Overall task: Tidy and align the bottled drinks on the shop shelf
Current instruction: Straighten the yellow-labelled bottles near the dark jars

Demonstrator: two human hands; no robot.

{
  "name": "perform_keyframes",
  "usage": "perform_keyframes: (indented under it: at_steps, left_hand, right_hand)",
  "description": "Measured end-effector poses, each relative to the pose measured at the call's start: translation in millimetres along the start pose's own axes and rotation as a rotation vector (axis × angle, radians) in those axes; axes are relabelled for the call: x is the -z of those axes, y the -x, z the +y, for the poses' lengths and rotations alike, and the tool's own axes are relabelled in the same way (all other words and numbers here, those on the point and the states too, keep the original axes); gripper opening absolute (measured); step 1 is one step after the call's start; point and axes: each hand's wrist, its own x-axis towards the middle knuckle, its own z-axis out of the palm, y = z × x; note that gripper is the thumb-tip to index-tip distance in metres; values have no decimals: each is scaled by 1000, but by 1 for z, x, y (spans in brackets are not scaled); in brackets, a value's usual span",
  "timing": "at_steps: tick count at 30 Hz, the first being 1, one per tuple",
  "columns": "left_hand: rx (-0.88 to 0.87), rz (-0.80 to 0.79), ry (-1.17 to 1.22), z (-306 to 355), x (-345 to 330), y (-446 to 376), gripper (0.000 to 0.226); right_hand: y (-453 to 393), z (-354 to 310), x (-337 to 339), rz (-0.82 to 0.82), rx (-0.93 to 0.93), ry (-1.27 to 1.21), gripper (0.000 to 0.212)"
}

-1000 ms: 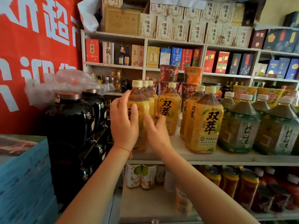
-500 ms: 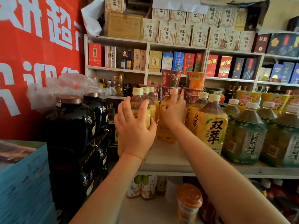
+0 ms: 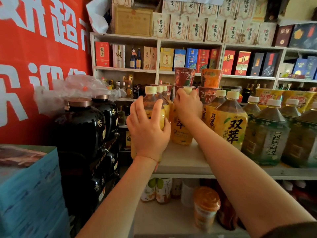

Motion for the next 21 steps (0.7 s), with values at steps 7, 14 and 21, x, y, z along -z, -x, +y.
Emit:
perform_keyframes:
  at_steps: [7,14,21]
  left_hand:
    - [13,3,-4,-1,-1,1,50]
    - [74,-32,108,-1,3,-1,64]
    - [384,-240,380,-8,28,3,105]
  right_hand:
    - [-10,4,24,-107,31,-227,27]
    - [-16,9,41,-303,94,-455,33]
    - [-4,6,18,26,82,-304,18]
